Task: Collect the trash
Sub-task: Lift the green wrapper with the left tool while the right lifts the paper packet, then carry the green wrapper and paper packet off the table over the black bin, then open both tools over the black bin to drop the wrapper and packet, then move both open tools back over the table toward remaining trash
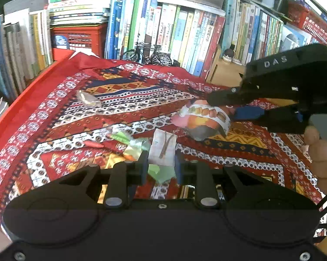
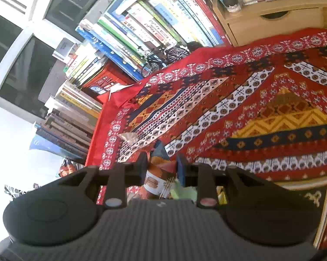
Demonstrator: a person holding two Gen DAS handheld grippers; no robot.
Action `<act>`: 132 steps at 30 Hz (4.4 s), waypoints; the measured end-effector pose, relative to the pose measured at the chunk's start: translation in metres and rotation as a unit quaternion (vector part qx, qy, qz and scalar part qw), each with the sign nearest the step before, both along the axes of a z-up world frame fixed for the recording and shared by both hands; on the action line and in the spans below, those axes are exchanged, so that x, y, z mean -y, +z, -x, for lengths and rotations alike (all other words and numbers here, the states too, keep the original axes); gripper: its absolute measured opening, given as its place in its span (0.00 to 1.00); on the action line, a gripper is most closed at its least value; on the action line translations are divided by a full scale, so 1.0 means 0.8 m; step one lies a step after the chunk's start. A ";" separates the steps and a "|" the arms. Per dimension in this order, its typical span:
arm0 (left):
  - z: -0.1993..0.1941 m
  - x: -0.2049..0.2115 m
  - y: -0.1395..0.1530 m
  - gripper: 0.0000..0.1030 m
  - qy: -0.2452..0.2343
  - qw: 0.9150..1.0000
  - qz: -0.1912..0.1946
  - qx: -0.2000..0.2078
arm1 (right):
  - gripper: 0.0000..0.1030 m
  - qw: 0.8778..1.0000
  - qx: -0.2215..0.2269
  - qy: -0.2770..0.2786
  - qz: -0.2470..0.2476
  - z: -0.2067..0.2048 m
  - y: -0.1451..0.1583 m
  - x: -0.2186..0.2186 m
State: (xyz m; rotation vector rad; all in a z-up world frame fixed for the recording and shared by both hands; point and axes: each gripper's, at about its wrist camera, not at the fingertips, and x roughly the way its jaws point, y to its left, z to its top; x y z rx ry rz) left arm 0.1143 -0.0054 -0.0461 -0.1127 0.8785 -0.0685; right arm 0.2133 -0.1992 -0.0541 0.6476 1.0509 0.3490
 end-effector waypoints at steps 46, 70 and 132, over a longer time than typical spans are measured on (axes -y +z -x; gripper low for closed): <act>0.399 -0.179 -0.061 0.22 0.127 0.986 0.020 -0.102 | 0.33 0.982 -0.052 0.156 0.090 0.353 -0.057 -0.191; 0.408 -0.186 -0.180 0.24 0.147 0.968 0.042 -0.199 | 0.40 0.959 -0.081 0.214 0.167 0.362 -0.152 -0.250; 0.024 -0.069 0.015 0.78 0.077 0.997 0.022 -0.010 | 0.70 0.965 0.085 0.041 0.245 0.142 0.004 -0.058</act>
